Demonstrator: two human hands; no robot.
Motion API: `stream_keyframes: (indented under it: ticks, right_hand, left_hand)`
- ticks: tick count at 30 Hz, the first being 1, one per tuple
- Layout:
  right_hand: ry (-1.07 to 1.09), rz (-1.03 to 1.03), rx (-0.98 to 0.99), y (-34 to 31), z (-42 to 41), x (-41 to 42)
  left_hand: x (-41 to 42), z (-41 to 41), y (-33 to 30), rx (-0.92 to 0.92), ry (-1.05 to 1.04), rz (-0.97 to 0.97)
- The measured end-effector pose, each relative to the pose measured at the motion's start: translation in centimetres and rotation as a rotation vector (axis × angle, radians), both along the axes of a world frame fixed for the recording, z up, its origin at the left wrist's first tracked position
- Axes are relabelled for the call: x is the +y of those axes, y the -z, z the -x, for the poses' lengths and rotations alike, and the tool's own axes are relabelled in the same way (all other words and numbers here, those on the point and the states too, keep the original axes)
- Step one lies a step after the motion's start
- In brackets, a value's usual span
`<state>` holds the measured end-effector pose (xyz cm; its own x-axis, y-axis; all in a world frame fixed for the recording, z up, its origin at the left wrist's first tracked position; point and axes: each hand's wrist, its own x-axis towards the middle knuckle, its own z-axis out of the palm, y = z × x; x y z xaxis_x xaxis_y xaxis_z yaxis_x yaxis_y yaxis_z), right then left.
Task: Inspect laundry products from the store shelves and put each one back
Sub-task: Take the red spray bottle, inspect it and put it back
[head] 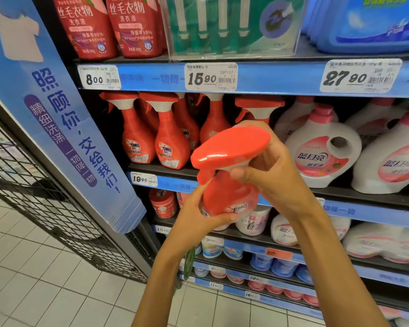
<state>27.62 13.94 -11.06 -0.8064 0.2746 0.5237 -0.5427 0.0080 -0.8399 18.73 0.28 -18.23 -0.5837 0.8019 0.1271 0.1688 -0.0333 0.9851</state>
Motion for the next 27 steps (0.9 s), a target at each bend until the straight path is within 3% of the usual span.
stream_keyframes:
  ticks: [7, 12, 17, 21, 24, 27]
  right_hand:
    - [-0.14, -0.24, -0.086, -1.1, -1.9, 0.7]
    - [-0.09, -0.027, -0.064, -1.0, -1.8, 0.7]
    - [-0.037, -0.127, -0.248, -1.0, -0.3, 0.8]
    - [0.095, 0.051, -0.242, -0.2, 0.7, 0.4]
    - [0.25, 0.073, -0.214, -0.2, 1.1, -0.1]
    - [0.203, 0.164, -0.183, -0.6, 1.2, -0.2]
  left_hand:
    - [0.2, 0.6, -0.9, 0.101, -0.072, -0.02]
    - [-0.5, -0.1, -1.6, -0.003, 0.066, -0.1]
    - [-0.5, -1.1, -1.0, -0.215, 0.128, -0.153]
    - [0.1, -2.1, -0.8, -0.369, 0.01, -0.085]
    - [0.3, -2.2, -1.1, -0.391, -0.061, -0.048]
    - [0.6, -2.2, -1.3, -0.49, -0.063, -0.094]
